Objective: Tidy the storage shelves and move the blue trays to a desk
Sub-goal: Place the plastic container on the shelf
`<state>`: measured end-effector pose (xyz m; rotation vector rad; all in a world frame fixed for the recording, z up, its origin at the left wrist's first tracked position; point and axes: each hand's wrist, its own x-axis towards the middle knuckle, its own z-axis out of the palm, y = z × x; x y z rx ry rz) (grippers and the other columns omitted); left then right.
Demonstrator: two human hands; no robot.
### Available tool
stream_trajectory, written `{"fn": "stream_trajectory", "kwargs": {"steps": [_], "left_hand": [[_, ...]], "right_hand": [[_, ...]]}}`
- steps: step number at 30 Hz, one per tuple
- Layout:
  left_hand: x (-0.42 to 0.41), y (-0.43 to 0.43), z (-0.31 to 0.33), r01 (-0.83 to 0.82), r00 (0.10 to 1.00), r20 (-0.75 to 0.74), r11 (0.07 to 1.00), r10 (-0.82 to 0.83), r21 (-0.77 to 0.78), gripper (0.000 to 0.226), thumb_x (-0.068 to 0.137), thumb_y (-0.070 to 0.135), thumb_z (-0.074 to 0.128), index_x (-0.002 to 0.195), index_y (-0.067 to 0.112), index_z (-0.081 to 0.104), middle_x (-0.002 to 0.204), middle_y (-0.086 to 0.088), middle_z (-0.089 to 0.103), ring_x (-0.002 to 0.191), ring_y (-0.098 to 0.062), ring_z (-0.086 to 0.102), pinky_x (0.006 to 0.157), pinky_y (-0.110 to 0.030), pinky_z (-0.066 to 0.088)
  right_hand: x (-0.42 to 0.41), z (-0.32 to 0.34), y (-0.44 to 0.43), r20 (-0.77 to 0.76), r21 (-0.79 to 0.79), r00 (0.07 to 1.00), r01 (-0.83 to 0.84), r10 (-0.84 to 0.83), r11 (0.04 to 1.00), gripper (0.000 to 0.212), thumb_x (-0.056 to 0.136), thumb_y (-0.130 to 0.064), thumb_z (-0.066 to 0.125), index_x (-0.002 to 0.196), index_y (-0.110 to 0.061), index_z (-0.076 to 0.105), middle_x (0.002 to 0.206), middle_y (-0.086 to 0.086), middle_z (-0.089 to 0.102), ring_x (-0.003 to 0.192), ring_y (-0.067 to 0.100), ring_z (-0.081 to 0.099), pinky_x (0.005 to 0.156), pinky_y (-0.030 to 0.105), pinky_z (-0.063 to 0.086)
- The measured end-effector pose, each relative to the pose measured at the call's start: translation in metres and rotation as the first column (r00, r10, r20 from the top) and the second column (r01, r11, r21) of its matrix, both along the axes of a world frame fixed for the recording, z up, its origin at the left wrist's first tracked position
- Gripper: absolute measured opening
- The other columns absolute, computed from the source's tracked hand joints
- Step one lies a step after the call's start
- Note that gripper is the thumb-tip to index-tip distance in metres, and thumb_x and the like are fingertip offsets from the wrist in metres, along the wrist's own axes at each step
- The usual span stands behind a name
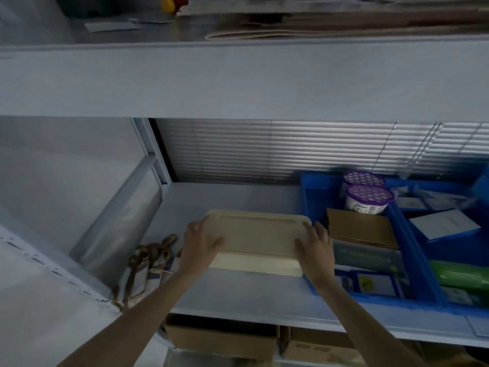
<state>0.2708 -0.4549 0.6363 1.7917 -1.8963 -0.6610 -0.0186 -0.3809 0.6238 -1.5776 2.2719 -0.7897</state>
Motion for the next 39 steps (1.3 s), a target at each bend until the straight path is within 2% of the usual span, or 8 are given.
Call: {"fn": "stream_trajectory", "kwargs": {"steps": [2, 5, 9, 11, 17, 29, 36, 39], "left_hand": [[0.001, 0.010, -0.013, 0.249, 0.939, 0.283, 0.954, -0.195, -0.166, 0.061, 0.088, 0.060, 0.045, 0.142, 0.033, 0.044, 0.149, -0.005, 0.044, 0.135, -0.032, 0.042, 0.102, -0.049, 0.044], [0.001, 0.014, -0.026, 0.419, 0.826, 0.465, 0.899, -0.319, -0.129, 0.058, 0.090, 0.054, 0.033, 0.144, 0.035, 0.045, 0.156, -0.004, 0.040, 0.143, -0.036, 0.037, 0.109, -0.060, 0.035], [-0.008, -0.017, -0.020, 0.412, 0.797, 0.497, 0.910, -0.343, -0.033, 0.072, 0.086, 0.057, 0.011, 0.152, 0.036, 0.031, 0.164, -0.002, 0.023, 0.150, -0.032, 0.020, 0.117, -0.056, 0.020], [-0.016, -0.035, -0.019, 0.404, 0.798, 0.503, 0.914, -0.333, -0.036, 0.079, 0.081, 0.062, 0.006, 0.153, 0.037, 0.028, 0.165, -0.001, 0.019, 0.152, -0.030, 0.016, 0.118, -0.053, 0.017], [-0.039, -0.095, -0.017, 0.418, 0.780, 0.547, 0.903, -0.304, -0.094, 0.063, 0.092, 0.058, 0.039, 0.150, 0.034, 0.034, 0.161, -0.002, 0.027, 0.147, -0.026, 0.025, 0.114, -0.046, 0.025], [-0.069, -0.188, -0.019, 0.399, 0.762, 0.569, 0.916, -0.310, -0.036, 0.082, 0.080, 0.072, 0.034, 0.153, 0.035, 0.025, 0.164, -0.001, 0.019, 0.151, -0.023, 0.016, 0.119, -0.043, 0.021], [-0.070, -0.169, -0.016, 0.357, 0.726, 0.623, 0.934, -0.292, 0.021, 0.088, 0.090, 0.069, 0.039, 0.158, 0.030, -0.001, 0.166, -0.007, -0.012, 0.152, -0.034, -0.005, 0.120, -0.052, -0.001], [-0.081, -0.127, 0.002, 0.441, 0.774, 0.527, 0.896, -0.350, -0.053, 0.072, 0.095, 0.052, 0.041, 0.156, 0.019, 0.022, 0.164, -0.010, 0.019, 0.149, -0.031, 0.019, 0.119, -0.046, 0.014]], "right_hand": [[0.007, -0.009, 0.014, -0.282, 0.006, 0.944, -0.176, 0.171, 0.984, 0.052, 0.098, -0.053, 0.033, 0.142, -0.028, 0.043, 0.153, 0.007, 0.037, 0.136, 0.032, 0.040, 0.107, 0.051, 0.043], [0.013, -0.022, 0.021, -0.341, 0.095, 0.902, -0.248, 0.266, 0.964, 0.062, 0.096, -0.061, 0.022, 0.149, -0.031, 0.036, 0.160, 0.005, 0.030, 0.146, 0.035, 0.030, 0.112, 0.053, 0.038], [0.008, -0.017, -0.008, -0.343, 0.134, 0.907, -0.208, 0.242, 0.969, 0.073, 0.093, -0.067, 0.008, 0.151, -0.030, 0.033, 0.162, 0.005, 0.026, 0.148, 0.037, 0.025, 0.114, 0.053, 0.035], [0.005, -0.013, -0.028, -0.336, 0.163, 0.913, -0.187, 0.232, 0.969, 0.065, 0.096, -0.061, 0.020, 0.152, -0.030, 0.031, 0.163, 0.005, 0.023, 0.149, 0.036, 0.021, 0.117, 0.051, 0.030], [-0.011, -0.008, -0.089, -0.314, 0.163, 0.925, -0.168, 0.212, 0.972, 0.055, 0.099, -0.048, 0.041, 0.150, -0.029, 0.032, 0.163, 0.002, 0.022, 0.150, 0.032, 0.017, 0.120, 0.049, 0.022], [-0.032, -0.020, -0.176, -0.358, 0.156, 0.916, -0.131, 0.180, 0.979, 0.051, 0.102, -0.045, 0.032, 0.150, -0.031, 0.026, 0.163, 0.005, 0.020, 0.150, 0.035, 0.011, 0.118, 0.052, 0.024], [-0.027, -0.011, -0.159, -0.390, 0.158, 0.909, -0.091, 0.147, 0.983, 0.065, 0.102, -0.049, 0.030, 0.158, -0.026, 0.005, 0.166, 0.007, -0.002, 0.152, 0.033, -0.001, 0.122, 0.051, 0.012], [-0.020, 0.014, -0.111, -0.293, 0.074, 0.952, -0.069, 0.087, 0.995, 0.056, 0.102, -0.041, 0.038, 0.152, -0.016, 0.030, 0.161, 0.009, 0.024, 0.148, 0.032, 0.022, 0.119, 0.045, 0.023]]}}
